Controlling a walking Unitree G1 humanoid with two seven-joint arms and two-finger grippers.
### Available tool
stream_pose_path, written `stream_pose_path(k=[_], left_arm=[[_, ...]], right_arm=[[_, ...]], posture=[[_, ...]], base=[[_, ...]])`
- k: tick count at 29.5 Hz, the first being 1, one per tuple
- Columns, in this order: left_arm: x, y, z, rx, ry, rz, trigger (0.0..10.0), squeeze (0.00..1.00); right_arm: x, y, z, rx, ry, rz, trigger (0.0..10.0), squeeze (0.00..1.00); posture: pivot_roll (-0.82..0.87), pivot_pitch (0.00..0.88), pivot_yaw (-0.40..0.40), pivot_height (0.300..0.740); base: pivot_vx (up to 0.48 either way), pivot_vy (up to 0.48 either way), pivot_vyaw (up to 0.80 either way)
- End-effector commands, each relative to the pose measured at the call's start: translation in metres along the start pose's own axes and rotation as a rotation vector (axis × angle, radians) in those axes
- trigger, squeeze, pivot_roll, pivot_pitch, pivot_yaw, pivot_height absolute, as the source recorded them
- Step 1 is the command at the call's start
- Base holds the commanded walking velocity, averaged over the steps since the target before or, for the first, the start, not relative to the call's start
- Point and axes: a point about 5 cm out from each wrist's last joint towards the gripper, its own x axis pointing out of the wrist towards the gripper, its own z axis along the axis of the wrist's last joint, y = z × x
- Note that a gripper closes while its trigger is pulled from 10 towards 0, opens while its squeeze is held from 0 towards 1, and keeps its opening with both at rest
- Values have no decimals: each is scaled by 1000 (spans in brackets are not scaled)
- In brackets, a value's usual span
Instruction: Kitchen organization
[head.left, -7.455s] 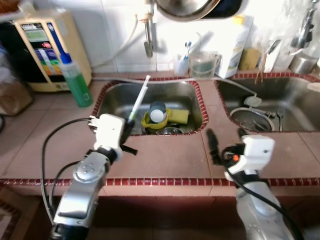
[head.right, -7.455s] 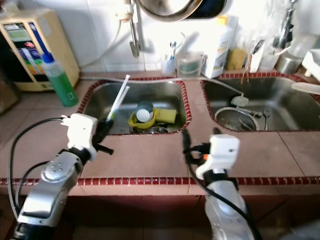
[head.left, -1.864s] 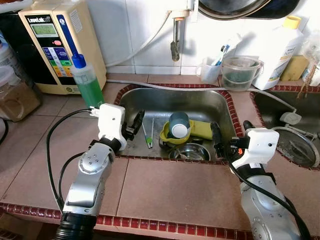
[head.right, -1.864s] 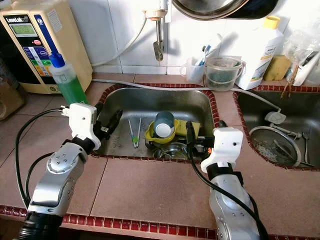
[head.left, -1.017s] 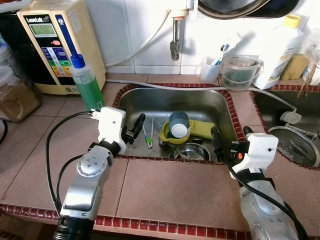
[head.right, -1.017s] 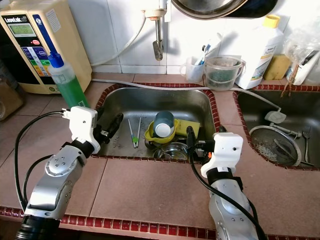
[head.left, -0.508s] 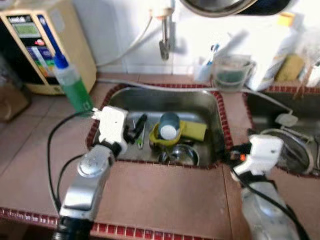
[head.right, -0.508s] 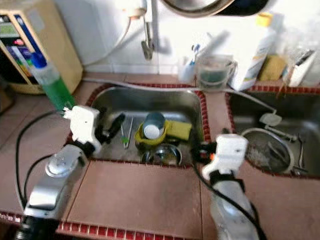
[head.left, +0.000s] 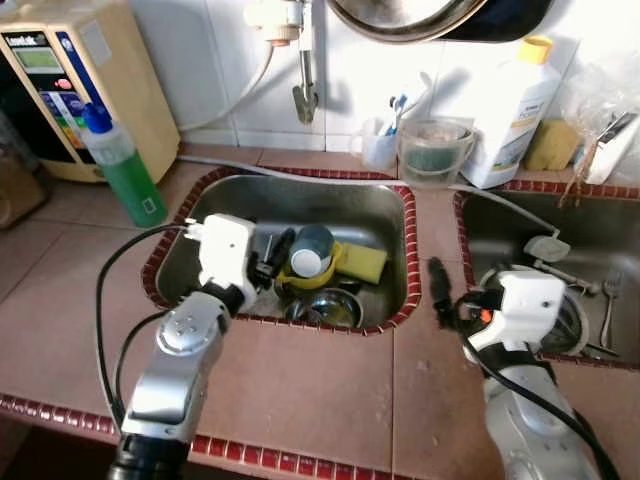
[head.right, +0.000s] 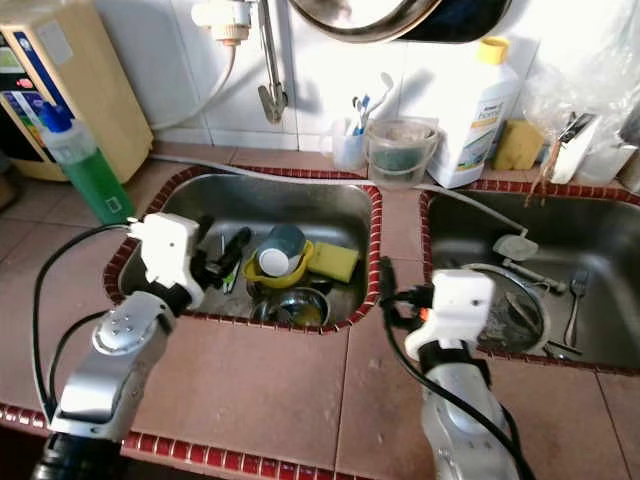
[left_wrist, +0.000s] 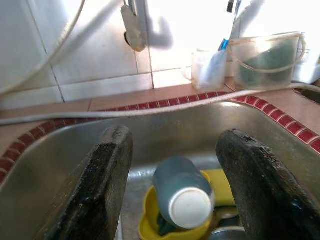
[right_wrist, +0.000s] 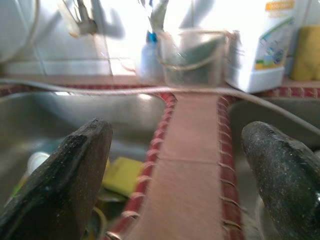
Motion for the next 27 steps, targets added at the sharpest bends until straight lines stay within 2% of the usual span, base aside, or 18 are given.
stream_pose_path(k=[1,9,27], left_arm=[[-1,0,2,1,2,-12,10000,0],[-6,1,0,2,16,-24,10000,0],[-10,4,-1,8,30,-31,10000,0]], right_arm=[[-1,-2,3,-2,-11,-7,10000,0],[-4,-4,2,-10,-1,-7,10000,0],[-6,-5,1,-9,6,-10,10000,0]], posture=[[-161,87,76,740],[-159,94,75,740],[-155,103,80,740]], base=[[0,0,0],[0,0,0],[-260,0,0]])
